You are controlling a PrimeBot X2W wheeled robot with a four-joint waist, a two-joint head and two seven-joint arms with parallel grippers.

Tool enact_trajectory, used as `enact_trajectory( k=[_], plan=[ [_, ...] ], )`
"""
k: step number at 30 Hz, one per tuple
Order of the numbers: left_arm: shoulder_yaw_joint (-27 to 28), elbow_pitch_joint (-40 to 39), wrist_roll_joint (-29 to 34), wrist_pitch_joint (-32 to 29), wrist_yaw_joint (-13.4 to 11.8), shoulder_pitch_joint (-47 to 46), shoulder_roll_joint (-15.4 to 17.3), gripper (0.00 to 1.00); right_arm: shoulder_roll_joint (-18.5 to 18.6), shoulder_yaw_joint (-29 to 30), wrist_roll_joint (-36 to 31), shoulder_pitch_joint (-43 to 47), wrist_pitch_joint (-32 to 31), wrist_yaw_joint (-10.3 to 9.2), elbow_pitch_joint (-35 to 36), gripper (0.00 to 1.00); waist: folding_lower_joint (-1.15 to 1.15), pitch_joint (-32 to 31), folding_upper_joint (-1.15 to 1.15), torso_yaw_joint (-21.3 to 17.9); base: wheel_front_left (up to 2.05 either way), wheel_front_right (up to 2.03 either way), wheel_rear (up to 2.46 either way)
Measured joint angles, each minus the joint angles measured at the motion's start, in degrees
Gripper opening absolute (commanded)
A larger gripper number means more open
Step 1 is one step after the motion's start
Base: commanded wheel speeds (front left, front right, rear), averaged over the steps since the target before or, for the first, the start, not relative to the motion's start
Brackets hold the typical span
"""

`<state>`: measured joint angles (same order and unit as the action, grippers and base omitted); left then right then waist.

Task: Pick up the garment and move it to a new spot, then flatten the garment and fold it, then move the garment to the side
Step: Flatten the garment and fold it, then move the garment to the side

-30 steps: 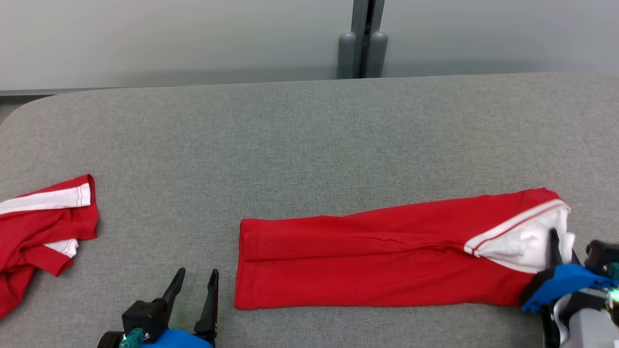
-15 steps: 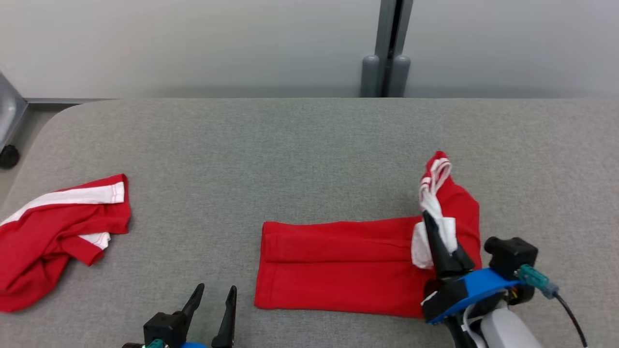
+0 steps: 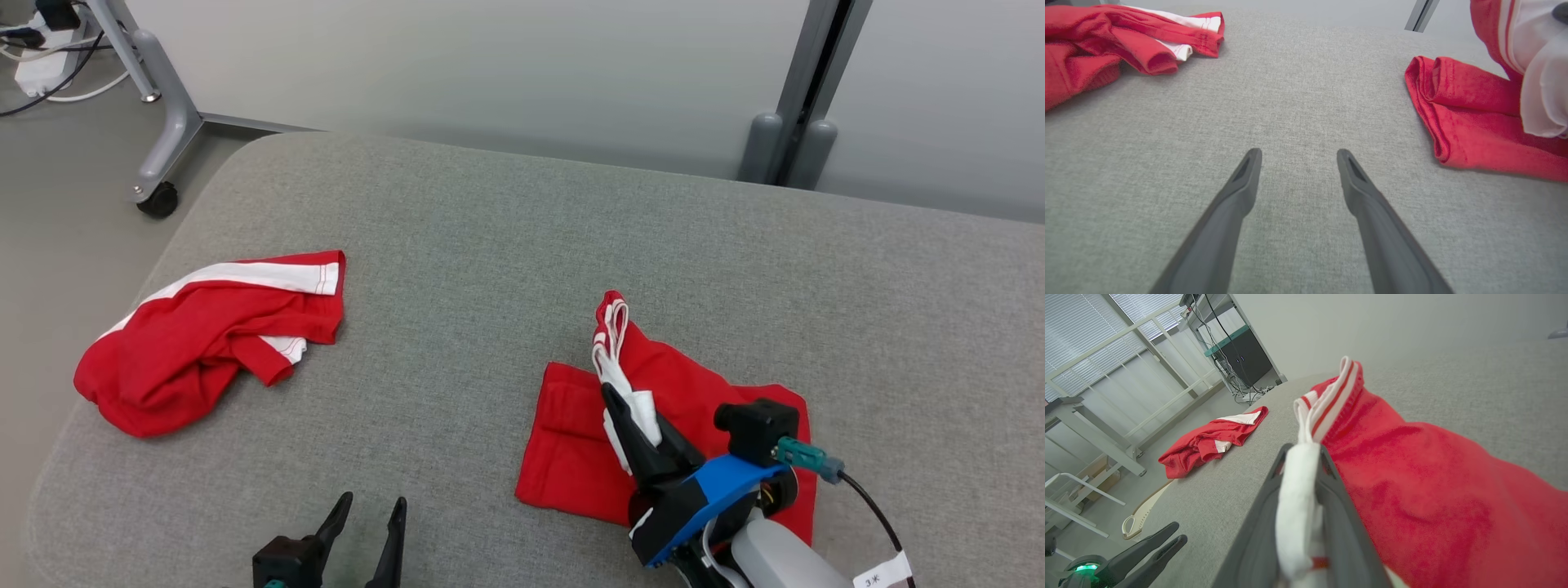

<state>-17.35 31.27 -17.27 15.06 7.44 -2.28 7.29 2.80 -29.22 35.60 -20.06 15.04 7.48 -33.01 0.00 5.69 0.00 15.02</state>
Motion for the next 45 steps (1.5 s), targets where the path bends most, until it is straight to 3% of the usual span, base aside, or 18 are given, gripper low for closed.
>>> enact_trajectory(
  k=[5,9,14,20,32,40,45],
  plan=[
    [1.82,0.16,-0.24,0.0,0.0,0.32,0.11,1.0,-0.03,1.15,0.04,-1.87,0.01,0.01,-0.43,1.0,0.0,0.49,0.0,0.03,0.0,0.0,0.0],
    [3.87,-0.31,0.3,0.0,0.0,0.46,0.01,1.0,-0.04,7.19,-3.14,-1.01,0.0,0.01,0.02,1.0,0.0,0.25,0.0,-2.08,0.0,0.0,0.0],
    [7.22,-1.67,1.78,0.0,0.0,0.15,-0.46,1.0,0.03,18.16,-12.77,3.11,0.01,0.01,0.91,1.0,0.0,-0.27,0.0,-6.73,0.0,0.0,0.0],
    [10.5,-2.68,3.47,0.0,0.01,0.03,-1.08,1.0,0.11,24.23,-20.59,7.7,0.01,0.01,2.83,1.0,0.0,-1.31,0.0,-11.02,0.0,0.0,0.0],
    [13.47,-5.35,7.26,0.0,0.01,5.0,-2.87,1.0,0.09,26.5,-23.52,13.6,0.0,0.01,0.81,1.0,0.0,-5.01,0.0,-14.62,0.0,0.0,0.0],
    [12.96,-5.89,7.69,0.0,0.01,5.95,-3.52,1.0,0.08,26.94,-24.15,14.46,0.0,0.01,0.44,1.0,0.0,-5.71,0.0,-14.11,0.0,0.0,0.0],
    [11.52,-5.92,7.68,0.0,0.01,5.77,-3.55,1.0,0.1,23.59,-23.43,13.72,0.0,0.01,-1.99,1.0,0.0,-5.18,0.0,-13.05,0.0,0.0,0.0]
  ],
)
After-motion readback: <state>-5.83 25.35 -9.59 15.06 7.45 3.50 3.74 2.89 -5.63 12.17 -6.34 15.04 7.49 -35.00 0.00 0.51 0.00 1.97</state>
